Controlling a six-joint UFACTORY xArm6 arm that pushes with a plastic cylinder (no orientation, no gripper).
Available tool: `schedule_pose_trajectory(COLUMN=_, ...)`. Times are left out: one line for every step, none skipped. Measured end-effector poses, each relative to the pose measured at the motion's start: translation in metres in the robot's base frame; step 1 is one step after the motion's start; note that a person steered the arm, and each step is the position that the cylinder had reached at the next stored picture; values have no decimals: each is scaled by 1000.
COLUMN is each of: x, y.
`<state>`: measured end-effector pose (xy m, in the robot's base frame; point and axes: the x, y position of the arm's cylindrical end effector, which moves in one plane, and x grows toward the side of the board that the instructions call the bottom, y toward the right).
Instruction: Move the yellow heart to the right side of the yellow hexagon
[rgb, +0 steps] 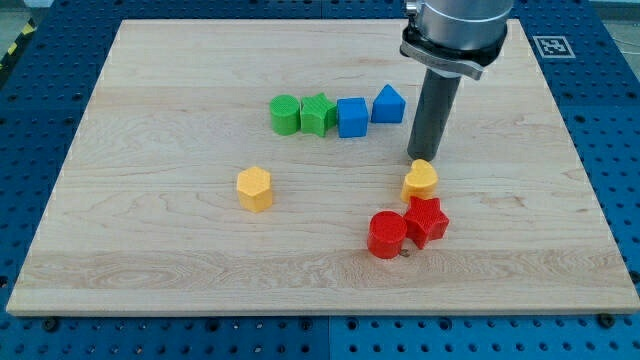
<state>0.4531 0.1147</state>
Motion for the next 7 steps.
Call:
schedule_pose_trajectory(x=1, y=0)
schedule_pose_trajectory(x=0, y=0)
schedule_pose_trajectory(x=-2, y=0)
schedule_pose_trajectory(x=-3, y=6)
schedule_pose_trajectory(x=2, y=6)
schedule_pose_trajectory(x=19, y=6)
schedule_pose_trajectory(x=40, y=6)
